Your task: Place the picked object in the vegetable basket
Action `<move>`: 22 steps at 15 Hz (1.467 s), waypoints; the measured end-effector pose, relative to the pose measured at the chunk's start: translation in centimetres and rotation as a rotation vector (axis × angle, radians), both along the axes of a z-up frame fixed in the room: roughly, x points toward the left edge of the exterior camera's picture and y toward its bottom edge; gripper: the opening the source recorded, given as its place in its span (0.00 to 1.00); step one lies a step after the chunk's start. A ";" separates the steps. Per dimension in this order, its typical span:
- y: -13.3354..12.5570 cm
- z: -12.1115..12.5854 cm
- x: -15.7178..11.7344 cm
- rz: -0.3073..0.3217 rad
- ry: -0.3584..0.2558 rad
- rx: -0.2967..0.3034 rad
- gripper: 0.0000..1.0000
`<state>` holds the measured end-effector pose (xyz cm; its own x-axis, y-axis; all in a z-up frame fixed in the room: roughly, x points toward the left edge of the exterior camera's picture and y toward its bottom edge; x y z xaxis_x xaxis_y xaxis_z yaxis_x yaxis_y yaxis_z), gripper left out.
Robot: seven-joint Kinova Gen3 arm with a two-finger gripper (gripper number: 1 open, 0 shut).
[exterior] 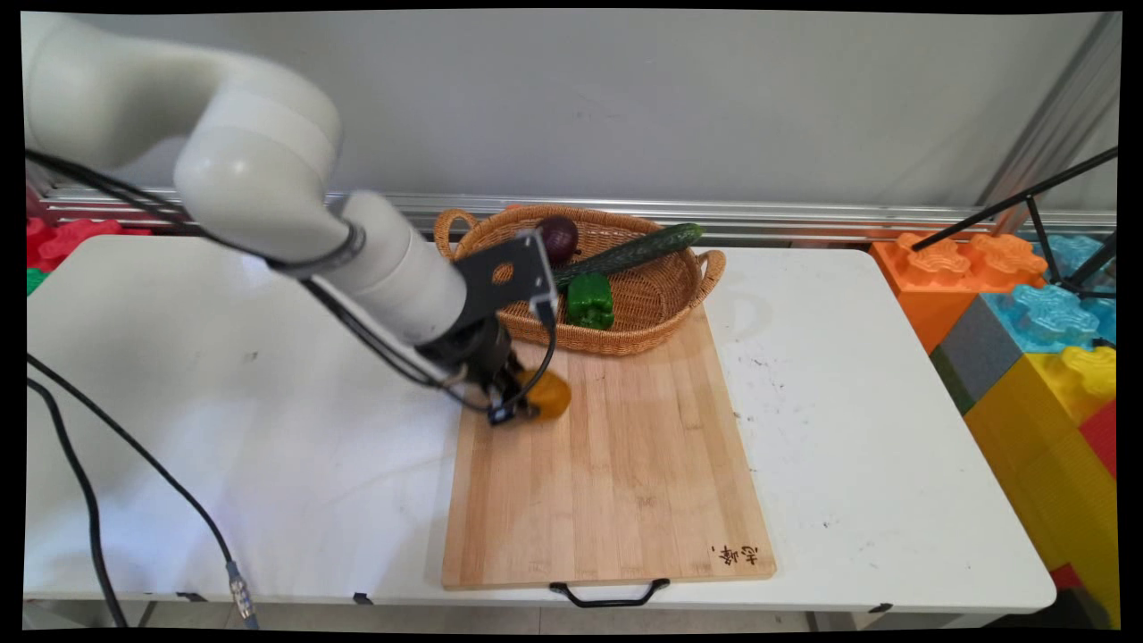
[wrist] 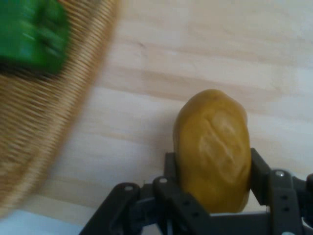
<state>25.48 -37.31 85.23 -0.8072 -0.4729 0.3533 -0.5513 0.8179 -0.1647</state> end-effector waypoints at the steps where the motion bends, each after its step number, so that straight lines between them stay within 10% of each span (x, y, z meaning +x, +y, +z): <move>1: -0.4 1.0 -0.2 0.009 -0.007 -0.026 0.00; 8: -7.4 5.5 -2.9 0.121 0.064 -0.213 0.00; 21: -18.2 -2.5 -8.1 0.258 0.166 -0.242 0.00; 22: -18.5 -2.7 -8.4 0.261 0.170 -0.239 1.00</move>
<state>17.13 -55.78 82.51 -0.5912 -0.5426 0.5967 -0.7714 0.5963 -0.2220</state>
